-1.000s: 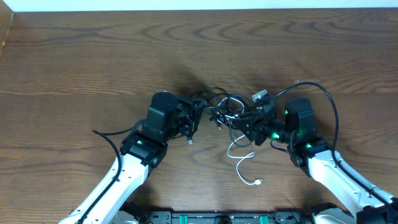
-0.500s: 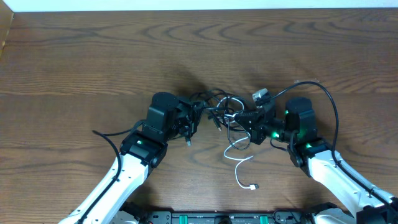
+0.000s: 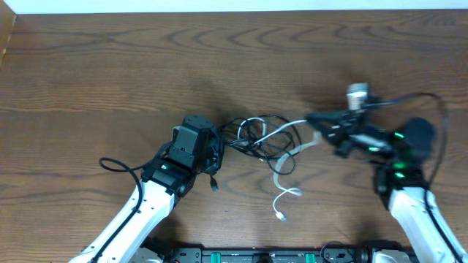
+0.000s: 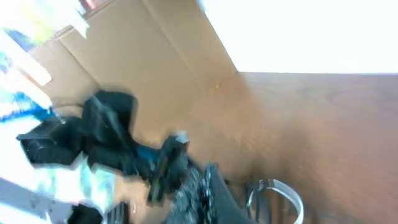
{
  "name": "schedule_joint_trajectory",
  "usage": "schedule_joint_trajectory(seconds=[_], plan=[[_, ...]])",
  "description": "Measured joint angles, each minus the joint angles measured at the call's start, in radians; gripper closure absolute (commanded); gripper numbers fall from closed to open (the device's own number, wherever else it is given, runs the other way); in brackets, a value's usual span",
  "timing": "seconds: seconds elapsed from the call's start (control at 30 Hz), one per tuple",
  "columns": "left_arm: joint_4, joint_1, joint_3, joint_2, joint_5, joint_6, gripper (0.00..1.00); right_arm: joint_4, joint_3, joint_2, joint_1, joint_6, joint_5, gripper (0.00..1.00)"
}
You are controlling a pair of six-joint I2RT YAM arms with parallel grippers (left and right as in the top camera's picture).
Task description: Untangle cables
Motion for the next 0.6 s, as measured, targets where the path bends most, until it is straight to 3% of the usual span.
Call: schedule_joint_trajectory(seconds=[0.2, 0.27, 0.37, 0.5, 0.6], plan=[[-0.037, 0.000, 0.000, 0.002, -0.045, 0.000, 0.92, 0.591, 0.010, -0.068, -0.179, 0.420, -0.068, 0.99], [-0.057, 0.000, 0.000, 0.002, -0.060, 0.000, 0.92, 0.696, 0.010, -0.074, -0.210, 0.539, -0.072, 0.99], [-0.064, 0.000, 0.000, 0.002, -0.076, 0.000, 0.92, 0.701, 0.010, -0.076, -0.241, 0.665, -0.074, 0.99], [-0.060, 0.000, 0.000, 0.002, -0.085, 0.000, 0.92, 0.700, 0.010, -0.055, -0.232, 0.727, -0.115, 0.99], [-0.059, 0.000, 0.000, 0.002, -0.085, 0.000, 0.92, 0.670, 0.010, -0.037, -0.200, 0.721, -0.146, 0.84]])
